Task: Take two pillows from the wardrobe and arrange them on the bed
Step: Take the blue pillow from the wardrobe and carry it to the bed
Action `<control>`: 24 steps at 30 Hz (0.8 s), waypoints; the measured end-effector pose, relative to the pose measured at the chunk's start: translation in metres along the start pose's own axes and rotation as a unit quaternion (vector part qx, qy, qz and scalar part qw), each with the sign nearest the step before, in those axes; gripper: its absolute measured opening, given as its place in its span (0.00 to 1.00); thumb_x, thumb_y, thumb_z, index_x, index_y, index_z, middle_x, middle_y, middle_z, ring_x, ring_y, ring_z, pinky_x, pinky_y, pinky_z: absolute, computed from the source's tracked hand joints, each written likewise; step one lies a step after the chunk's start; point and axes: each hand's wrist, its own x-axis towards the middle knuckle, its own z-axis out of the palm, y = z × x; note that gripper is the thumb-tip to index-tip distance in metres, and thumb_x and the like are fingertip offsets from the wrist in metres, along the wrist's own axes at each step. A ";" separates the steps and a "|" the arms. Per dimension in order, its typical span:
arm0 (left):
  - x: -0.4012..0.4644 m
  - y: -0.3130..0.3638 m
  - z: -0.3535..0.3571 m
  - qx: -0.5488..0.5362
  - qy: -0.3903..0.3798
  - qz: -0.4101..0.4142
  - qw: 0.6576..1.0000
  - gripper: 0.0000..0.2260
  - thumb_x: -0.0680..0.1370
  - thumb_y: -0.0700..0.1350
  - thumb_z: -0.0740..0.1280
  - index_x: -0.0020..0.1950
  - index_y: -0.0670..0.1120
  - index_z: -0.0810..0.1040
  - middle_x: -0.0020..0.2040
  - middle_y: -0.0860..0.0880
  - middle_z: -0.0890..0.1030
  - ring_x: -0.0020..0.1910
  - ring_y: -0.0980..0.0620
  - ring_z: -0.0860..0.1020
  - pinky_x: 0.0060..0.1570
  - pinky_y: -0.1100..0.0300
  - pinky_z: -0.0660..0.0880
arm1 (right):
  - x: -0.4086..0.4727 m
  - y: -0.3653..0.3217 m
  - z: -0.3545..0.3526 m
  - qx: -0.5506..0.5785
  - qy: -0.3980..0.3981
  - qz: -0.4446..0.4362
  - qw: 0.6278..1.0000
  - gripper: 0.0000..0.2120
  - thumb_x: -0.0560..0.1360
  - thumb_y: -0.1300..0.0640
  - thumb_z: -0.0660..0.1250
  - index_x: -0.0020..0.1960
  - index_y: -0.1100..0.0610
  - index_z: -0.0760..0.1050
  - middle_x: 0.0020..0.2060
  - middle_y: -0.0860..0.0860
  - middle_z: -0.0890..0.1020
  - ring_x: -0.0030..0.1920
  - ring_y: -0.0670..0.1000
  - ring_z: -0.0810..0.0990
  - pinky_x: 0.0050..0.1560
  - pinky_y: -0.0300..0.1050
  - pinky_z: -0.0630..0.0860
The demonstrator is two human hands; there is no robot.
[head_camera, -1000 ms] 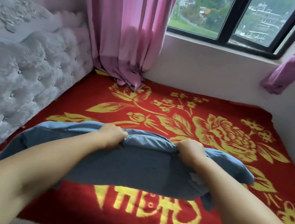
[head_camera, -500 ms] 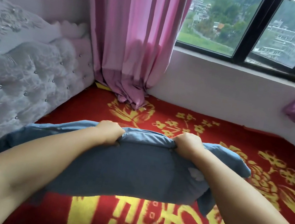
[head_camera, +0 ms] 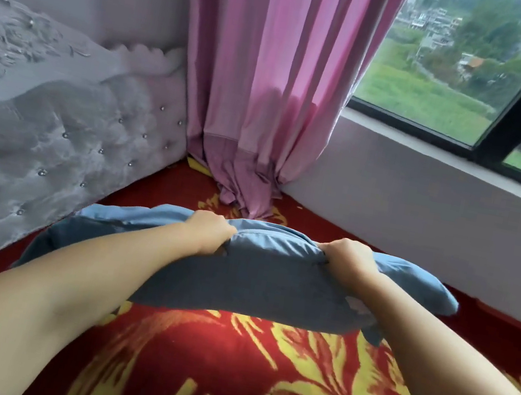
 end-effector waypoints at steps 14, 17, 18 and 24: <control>0.047 -0.144 0.039 -0.041 -0.024 0.005 0.999 0.14 0.75 0.54 0.65 0.57 0.47 0.75 0.56 0.43 0.80 0.55 0.41 0.78 0.41 0.55 0.67 | 0.131 -0.095 -0.033 0.014 -0.019 0.037 0.999 0.12 0.75 0.53 0.62 0.55 0.44 0.80 0.53 0.48 0.83 0.55 0.55 0.81 0.47 0.44 0.72; 0.073 -0.196 0.071 -0.079 -0.043 0.015 0.996 0.14 0.75 0.53 0.65 0.56 0.47 0.74 0.57 0.43 0.79 0.56 0.41 0.77 0.42 0.55 0.67 | 0.187 -0.130 -0.034 0.000 -0.041 0.052 0.998 0.12 0.75 0.51 0.63 0.57 0.44 0.80 0.55 0.49 0.82 0.56 0.55 0.80 0.49 0.44 0.73; 0.079 -0.214 0.083 -0.091 -0.051 0.014 0.994 0.14 0.76 0.54 0.65 0.57 0.47 0.74 0.58 0.43 0.79 0.57 0.41 0.77 0.43 0.55 0.68 | 0.207 -0.143 -0.037 -0.004 -0.048 0.051 0.998 0.12 0.75 0.51 0.64 0.57 0.44 0.80 0.55 0.49 0.82 0.56 0.55 0.80 0.50 0.44 0.73; 0.081 -0.315 0.117 -0.140 -0.067 -0.040 0.987 0.17 0.75 0.57 0.65 0.58 0.47 0.73 0.58 0.42 0.79 0.57 0.40 0.77 0.49 0.51 0.73 | 0.298 -0.217 -0.073 -0.064 -0.031 -0.018 0.997 0.13 0.76 0.51 0.61 0.58 0.46 0.79 0.56 0.51 0.82 0.56 0.56 0.81 0.47 0.44 0.73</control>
